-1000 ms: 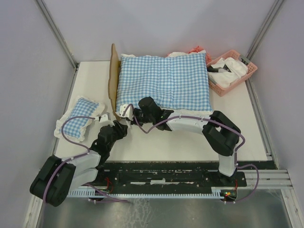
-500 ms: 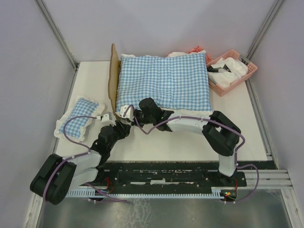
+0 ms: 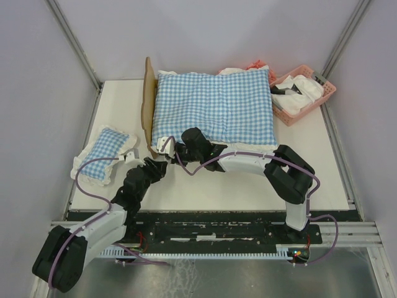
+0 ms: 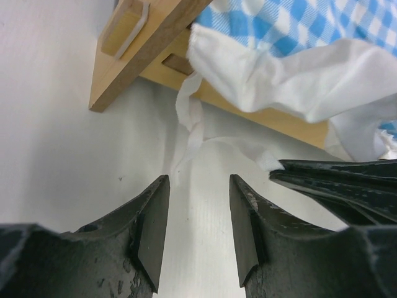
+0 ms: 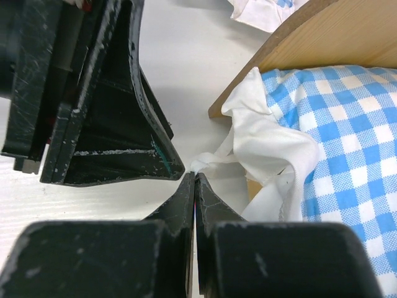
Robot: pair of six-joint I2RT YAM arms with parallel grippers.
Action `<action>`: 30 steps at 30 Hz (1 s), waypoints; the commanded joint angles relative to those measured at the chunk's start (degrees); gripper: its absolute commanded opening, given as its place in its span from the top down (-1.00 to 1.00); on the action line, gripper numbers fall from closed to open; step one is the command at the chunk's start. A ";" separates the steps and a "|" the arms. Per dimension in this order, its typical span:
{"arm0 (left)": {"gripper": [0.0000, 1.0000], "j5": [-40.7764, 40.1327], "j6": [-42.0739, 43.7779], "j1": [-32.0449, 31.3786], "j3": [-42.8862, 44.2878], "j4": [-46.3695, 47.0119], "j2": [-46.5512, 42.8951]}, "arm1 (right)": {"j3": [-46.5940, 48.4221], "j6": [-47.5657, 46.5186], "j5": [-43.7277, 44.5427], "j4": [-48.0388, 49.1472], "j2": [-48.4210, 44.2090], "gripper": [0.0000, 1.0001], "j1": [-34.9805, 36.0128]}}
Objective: Set up the pet bed
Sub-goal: Tie the ropes to the bed frame.
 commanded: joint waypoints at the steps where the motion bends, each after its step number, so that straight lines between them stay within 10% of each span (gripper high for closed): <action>1: -0.01 -0.04 -1.44 -0.31 0.44 4.34 3.97 | 0.26 1.53 -1.04 3.38 -2.69 0.96 0.12; 16: 0.00 0.94 7.80 -0.33 5.11 19.33 23.00 | -2.43 3.55 -1.51 4.83 -5.35 0.96 0.08; 22: 0.92 -1.61 5.82 -0.31 7.34 10.87 23.84 | -3.12 5.28 0.27 5.60 -6.02 0.96 0.05; 30: 0.95 -5.86 -5.76 -0.23 3.24 -7.52 12.41 | -4.70 11.46 14.74 9.11 -8.26 0.96 -2.17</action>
